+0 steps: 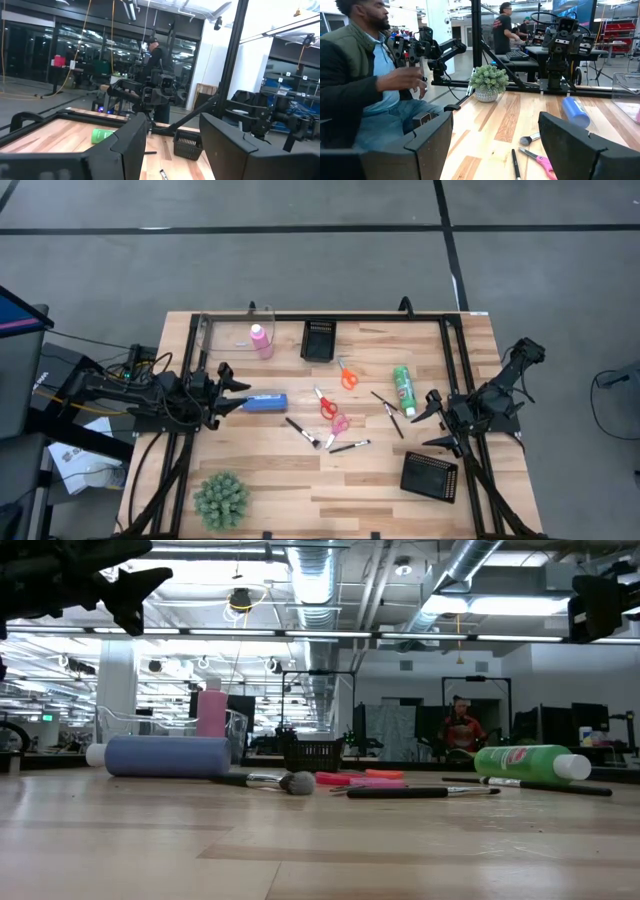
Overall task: Pick & Place Paint Supplies
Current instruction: Put the purple paint bottle into the transparent bin
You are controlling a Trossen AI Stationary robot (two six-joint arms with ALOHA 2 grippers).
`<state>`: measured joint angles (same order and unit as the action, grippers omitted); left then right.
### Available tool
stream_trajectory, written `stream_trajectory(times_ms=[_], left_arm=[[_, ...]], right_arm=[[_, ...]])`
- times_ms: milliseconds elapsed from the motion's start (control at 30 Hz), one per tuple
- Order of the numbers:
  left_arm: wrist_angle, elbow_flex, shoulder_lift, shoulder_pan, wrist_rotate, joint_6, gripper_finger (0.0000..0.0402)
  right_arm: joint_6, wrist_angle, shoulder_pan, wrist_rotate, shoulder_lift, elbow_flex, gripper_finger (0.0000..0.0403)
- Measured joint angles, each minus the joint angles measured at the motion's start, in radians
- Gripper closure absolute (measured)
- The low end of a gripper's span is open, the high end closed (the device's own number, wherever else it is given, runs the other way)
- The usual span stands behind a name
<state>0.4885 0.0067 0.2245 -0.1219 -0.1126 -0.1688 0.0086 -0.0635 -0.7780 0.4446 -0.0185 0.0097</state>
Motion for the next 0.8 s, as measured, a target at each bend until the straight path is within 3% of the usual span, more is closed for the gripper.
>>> stream_trajectory(times_ms=[800], left_arm=[[0.000, 0.000, 0.000, 0.000, 0.004, 0.000, 0.0222]], right_arm=[[0.000, 0.000, 0.000, 0.000, 0.000, 0.000, 0.0122]])
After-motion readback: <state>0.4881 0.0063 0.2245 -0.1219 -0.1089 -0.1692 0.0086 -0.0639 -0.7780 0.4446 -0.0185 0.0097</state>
